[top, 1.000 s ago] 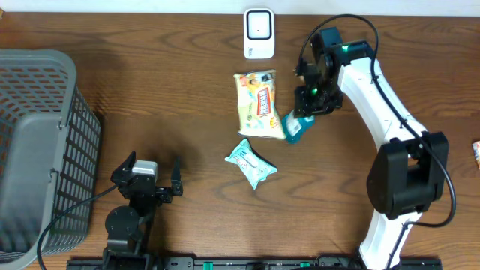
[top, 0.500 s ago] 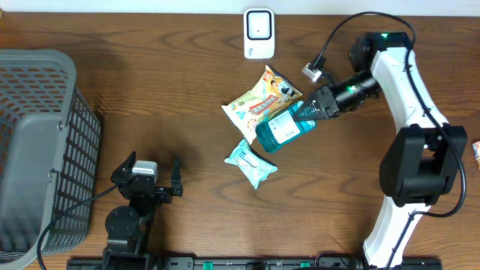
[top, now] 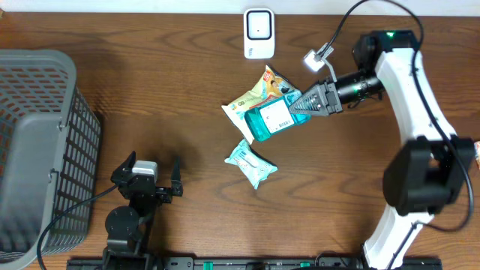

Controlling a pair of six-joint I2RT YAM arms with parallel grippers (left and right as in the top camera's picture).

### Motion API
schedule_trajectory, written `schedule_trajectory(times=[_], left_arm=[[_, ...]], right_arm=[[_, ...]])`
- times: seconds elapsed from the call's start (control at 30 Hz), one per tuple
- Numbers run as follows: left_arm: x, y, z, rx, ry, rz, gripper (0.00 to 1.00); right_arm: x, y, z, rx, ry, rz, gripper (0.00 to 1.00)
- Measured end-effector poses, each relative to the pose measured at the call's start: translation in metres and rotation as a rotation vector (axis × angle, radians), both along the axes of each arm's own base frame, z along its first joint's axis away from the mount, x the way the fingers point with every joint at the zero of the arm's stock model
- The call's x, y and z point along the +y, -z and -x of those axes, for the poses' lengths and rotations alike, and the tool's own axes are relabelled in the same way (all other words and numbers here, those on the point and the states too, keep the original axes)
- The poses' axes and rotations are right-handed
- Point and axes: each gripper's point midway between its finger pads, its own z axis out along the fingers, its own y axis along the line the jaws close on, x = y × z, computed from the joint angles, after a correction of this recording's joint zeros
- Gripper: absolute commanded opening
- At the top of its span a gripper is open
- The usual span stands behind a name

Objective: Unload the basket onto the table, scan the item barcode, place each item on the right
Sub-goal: 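Lift the teal bottle and turn it sideways with the right gripper, then hold the teal bottle up to the white scanner with the right gripper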

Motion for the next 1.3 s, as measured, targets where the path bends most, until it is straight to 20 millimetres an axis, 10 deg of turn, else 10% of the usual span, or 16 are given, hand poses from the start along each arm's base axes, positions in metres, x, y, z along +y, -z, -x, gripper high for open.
schedule_trajectory(times=[0.3, 0.5, 0.9, 1.3], left_arm=[[0.000, 0.000, 0.000, 0.000, 0.000, 0.000, 1.00], [0.000, 0.000, 0.000, 0.000, 0.000, 0.000, 1.00], [0.000, 0.000, 0.000, 0.000, 0.000, 0.000, 1.00], [0.000, 0.000, 0.000, 0.000, 0.000, 0.000, 1.00]], right_arm=[[0.009, -0.111, 0.073, -0.507, -0.103, -0.063, 0.01], [0.017, -0.142, 0.115, -0.703, -0.183, -0.088, 0.01], [0.013, -0.133, 0.115, -0.751, -0.212, 0.003, 0.01], [-0.022, -0.086, 0.034, -0.479, 0.272, 0.557, 0.02]])
